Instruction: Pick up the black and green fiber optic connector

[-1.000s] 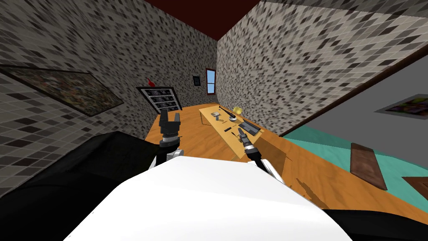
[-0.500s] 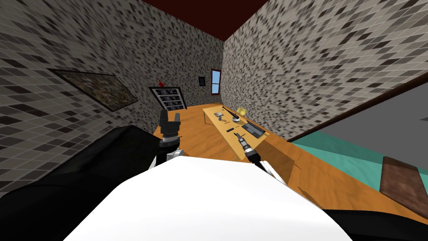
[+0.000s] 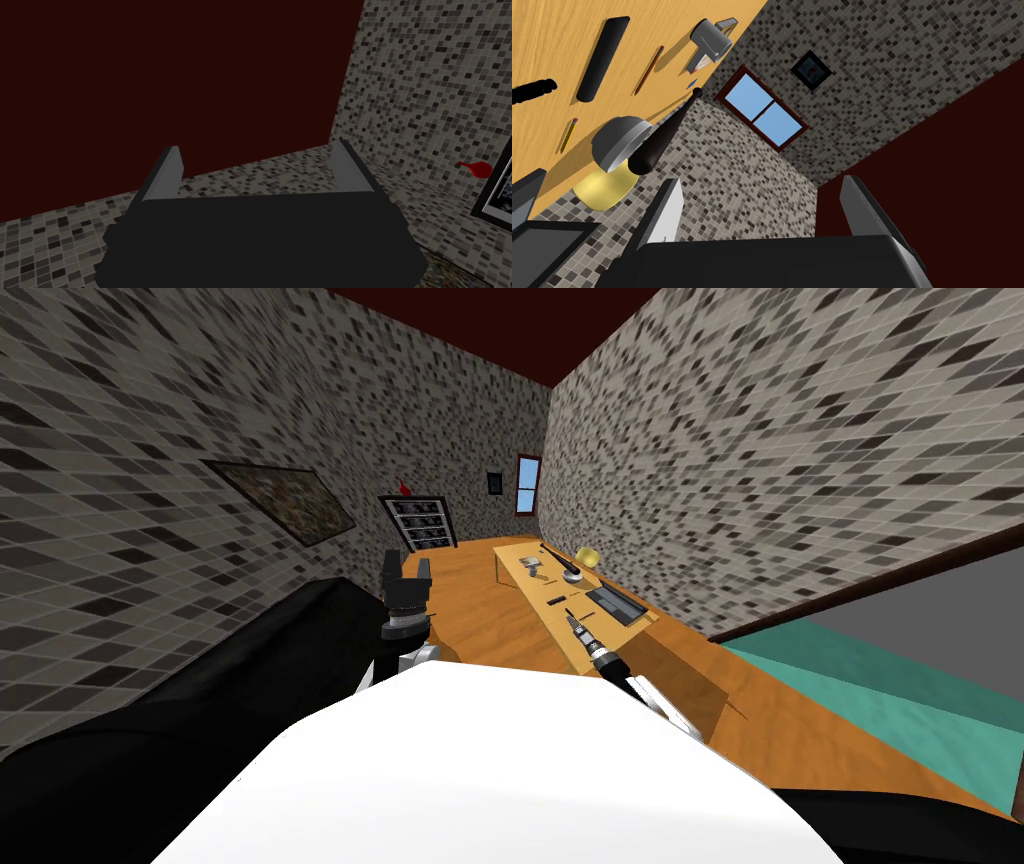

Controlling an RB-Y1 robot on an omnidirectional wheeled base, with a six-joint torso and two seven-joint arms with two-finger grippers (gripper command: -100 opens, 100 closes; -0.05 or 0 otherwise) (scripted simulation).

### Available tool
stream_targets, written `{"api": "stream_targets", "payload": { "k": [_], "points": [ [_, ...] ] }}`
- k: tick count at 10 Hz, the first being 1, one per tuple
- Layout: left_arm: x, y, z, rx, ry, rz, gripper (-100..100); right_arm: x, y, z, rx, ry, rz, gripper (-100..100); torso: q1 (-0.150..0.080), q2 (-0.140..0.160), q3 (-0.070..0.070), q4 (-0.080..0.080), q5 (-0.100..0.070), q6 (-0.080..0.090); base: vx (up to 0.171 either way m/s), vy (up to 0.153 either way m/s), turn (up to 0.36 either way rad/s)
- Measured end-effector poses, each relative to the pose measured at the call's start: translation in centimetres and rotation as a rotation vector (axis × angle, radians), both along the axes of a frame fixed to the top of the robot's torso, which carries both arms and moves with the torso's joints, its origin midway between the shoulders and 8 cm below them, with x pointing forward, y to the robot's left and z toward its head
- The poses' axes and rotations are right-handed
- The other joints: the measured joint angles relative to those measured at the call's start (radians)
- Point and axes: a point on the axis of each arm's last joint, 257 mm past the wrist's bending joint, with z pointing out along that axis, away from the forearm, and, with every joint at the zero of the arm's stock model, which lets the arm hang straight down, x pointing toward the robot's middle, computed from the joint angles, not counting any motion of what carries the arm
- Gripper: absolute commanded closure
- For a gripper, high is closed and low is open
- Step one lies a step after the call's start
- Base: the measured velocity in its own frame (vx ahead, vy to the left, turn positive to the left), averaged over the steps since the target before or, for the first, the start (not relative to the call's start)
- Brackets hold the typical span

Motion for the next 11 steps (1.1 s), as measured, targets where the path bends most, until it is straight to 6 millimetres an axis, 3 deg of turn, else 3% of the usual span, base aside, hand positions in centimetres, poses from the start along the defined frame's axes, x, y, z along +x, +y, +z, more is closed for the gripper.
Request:
{"api": "stream_targets", "payload": {
  "k": [5, 11],
  "points": [
    [0.0, 0.0, 0.0, 0.0, 0.0, 0.0, 0, -2.6, -3.9, -6.9, -0.147, 0.17, 0.009, -100, 0.0, -0.001, -0.001, 0.0, 0.0, -0.001, -0.005, -0.02, 0.164],
    [0.0, 0.0, 0.0, 0.0, 0.0, 0.0, 0, -6.4, -10.2, -12.7, -0.319, 0.346, 0.019, -100, 0.0, -0.003, -0.002, -0.001, 0.0, 0.0, 0.014, -0.025, 0.219]
  ]
}}
